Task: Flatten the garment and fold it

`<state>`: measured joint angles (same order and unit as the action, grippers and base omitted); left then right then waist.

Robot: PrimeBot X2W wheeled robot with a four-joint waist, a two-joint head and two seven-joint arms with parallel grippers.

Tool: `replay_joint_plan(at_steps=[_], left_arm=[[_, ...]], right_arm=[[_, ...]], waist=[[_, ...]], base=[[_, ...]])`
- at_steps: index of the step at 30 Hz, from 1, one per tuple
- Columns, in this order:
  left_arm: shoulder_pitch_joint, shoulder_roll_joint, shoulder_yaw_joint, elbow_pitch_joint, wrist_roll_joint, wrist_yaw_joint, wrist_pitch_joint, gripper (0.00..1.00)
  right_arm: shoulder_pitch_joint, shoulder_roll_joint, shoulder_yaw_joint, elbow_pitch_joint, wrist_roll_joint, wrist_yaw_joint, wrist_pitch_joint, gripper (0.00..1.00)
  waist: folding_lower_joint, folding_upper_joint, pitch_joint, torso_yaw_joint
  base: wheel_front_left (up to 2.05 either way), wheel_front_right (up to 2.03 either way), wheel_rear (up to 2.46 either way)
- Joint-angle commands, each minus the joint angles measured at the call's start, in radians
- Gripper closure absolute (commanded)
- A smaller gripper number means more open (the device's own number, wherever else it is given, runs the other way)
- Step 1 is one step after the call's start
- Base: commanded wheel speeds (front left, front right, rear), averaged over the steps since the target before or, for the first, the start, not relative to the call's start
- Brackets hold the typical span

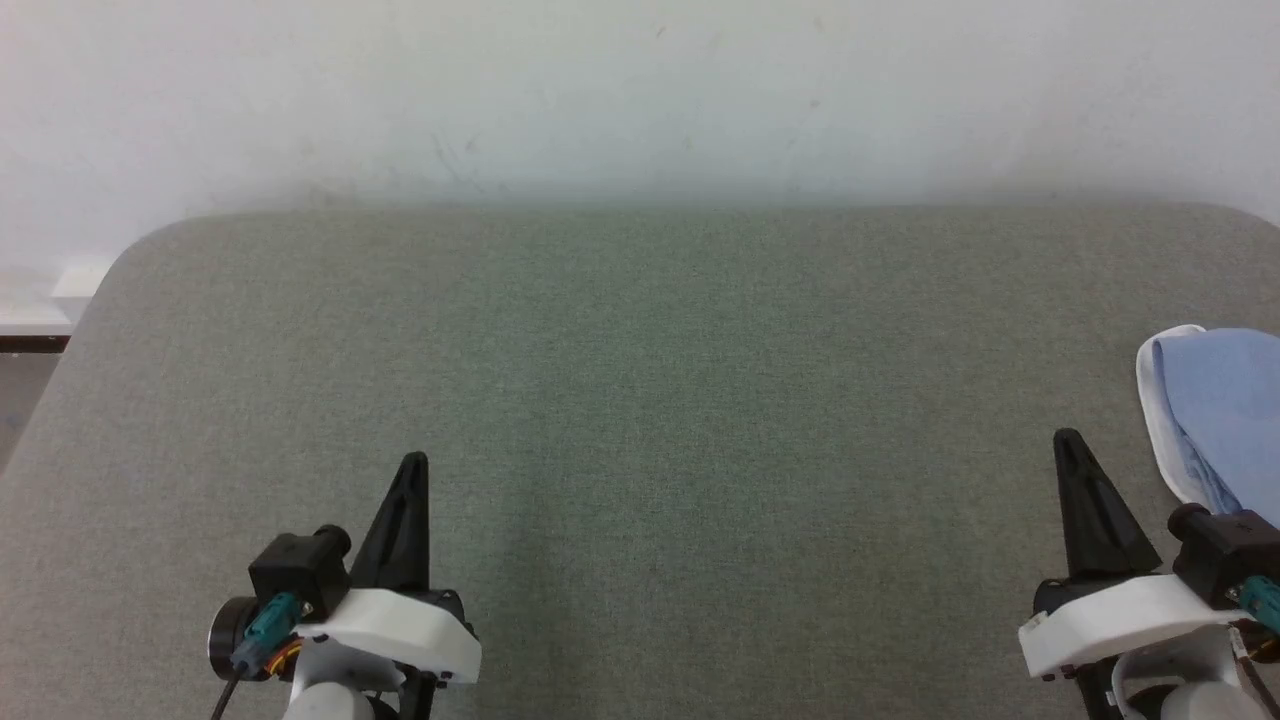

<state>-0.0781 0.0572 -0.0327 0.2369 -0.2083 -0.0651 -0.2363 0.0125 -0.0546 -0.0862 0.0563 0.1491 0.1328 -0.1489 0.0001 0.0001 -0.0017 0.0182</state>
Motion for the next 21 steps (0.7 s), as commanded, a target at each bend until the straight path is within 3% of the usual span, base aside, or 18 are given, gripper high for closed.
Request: replay_joint_plan(at_steps=[1,21], left_arm=[[0.008,-0.001,0.003,-0.011,0.017,0.006,0.007,1.0],[0.02,-0.002,0.008,-0.049,0.049,0.016,0.045,1.0]], right_arm=[[-0.001,0.0,0.006,-0.004,-0.009,0.0,0.006,1.0],[-0.003,0.001,0.019,-0.012,-0.033,-0.001,0.03,1.0]], waist=[[0.0,-0.0001,0.0,0.0],[0.0,-0.0001,0.0,-0.003]], base=[[0.0,0.0,0.0],[0.0,0.0,0.0]])
